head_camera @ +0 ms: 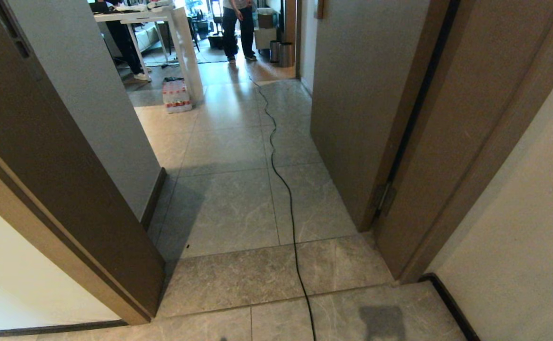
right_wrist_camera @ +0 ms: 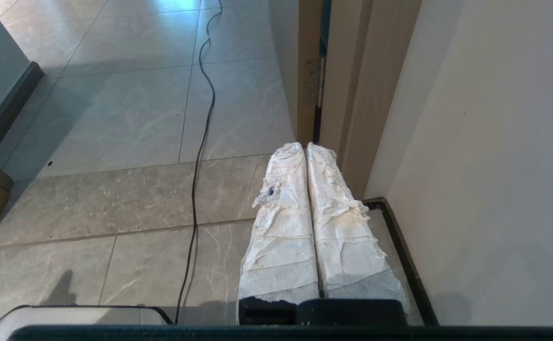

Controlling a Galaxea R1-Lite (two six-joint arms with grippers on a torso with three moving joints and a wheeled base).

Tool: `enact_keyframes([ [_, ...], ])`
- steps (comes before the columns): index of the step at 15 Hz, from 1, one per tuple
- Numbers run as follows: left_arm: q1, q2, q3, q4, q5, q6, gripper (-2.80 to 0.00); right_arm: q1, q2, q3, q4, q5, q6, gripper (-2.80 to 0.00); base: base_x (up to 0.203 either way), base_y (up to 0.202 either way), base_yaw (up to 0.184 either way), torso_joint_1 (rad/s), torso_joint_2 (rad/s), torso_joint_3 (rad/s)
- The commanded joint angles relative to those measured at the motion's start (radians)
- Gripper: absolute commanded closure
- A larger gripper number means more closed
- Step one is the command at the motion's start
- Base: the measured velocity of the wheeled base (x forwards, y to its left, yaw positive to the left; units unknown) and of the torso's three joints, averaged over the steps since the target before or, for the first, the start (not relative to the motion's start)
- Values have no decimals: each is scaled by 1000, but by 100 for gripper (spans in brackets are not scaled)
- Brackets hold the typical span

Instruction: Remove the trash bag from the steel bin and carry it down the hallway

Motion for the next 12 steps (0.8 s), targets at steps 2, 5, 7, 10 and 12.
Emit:
enact_keyframes([
  [2,0,0,11,1,0,-5,0,0,1,0,0,0,-1,0,0,0,0,0,0,0],
  [5,0,0,11,0,0,-1,0,0,1,0,0,0,-1,0,0,0,0,0,0,0],
  [7,0,0,11,0,1,0,0,0,1,0,0,0,-1,0,0,0,0,0,0,0],
  [10,0,0,11,0,1,-1,0,0,1,0,0,0,-1,0,0,0,0,0,0,0],
  [12,0,0,11,0,0,-1,0,0,1,0,0,0,-1,0,0,0,0,0,0,0],
])
